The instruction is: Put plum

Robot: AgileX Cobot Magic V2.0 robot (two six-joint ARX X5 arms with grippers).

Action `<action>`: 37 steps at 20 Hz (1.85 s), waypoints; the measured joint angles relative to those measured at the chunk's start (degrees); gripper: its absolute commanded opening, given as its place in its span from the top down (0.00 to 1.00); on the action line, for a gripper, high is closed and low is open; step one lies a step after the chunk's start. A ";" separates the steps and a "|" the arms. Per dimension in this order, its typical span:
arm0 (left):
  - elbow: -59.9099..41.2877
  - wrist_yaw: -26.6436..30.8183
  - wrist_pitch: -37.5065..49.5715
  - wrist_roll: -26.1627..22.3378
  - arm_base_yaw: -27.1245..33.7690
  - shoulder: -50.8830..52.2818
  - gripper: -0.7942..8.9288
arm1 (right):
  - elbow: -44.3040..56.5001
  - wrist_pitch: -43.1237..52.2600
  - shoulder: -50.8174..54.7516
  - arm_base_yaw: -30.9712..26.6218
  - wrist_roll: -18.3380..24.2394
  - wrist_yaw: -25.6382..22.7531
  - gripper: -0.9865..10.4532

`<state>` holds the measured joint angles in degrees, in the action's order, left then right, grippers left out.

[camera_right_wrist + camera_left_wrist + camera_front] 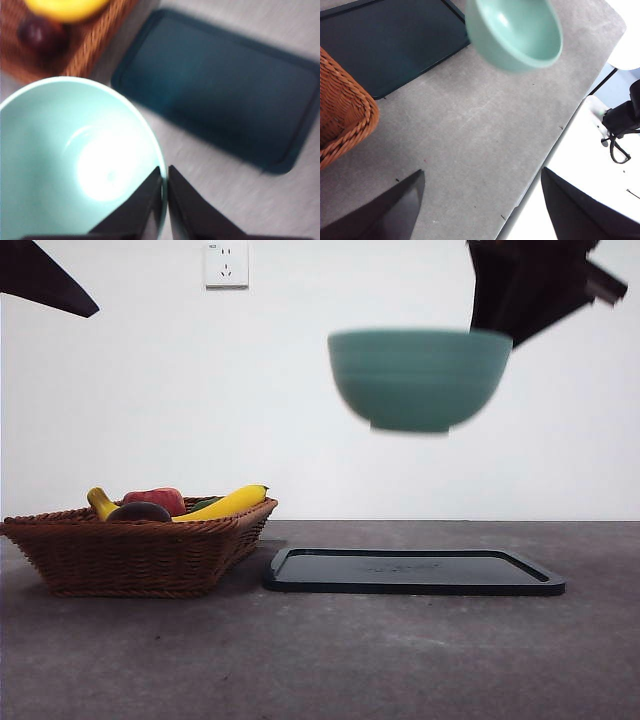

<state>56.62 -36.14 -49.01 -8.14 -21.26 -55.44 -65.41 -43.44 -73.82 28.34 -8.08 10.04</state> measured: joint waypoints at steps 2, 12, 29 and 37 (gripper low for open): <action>0.00 0.00 0.00 0.02 0.00 0.00 0.53 | 4.04 2.89 -0.04 1.20 -0.63 -0.52 0.91; 0.00 0.00 0.00 0.00 0.00 0.00 0.53 | 14.84 11.98 -2.34 3.06 -4.17 -0.72 0.91; 0.00 0.00 0.00 0.00 0.00 0.00 0.53 | 17.73 13.51 -7.58 6.56 -4.44 -2.89 0.90; 0.00 0.00 0.00 -0.11 0.00 0.00 0.53 | 17.75 14.58 -6.64 6.93 -6.25 -3.28 0.73</action>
<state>56.62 -36.14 -49.01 -8.25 -21.26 -55.44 -47.66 -28.86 -80.47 35.27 -14.33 6.76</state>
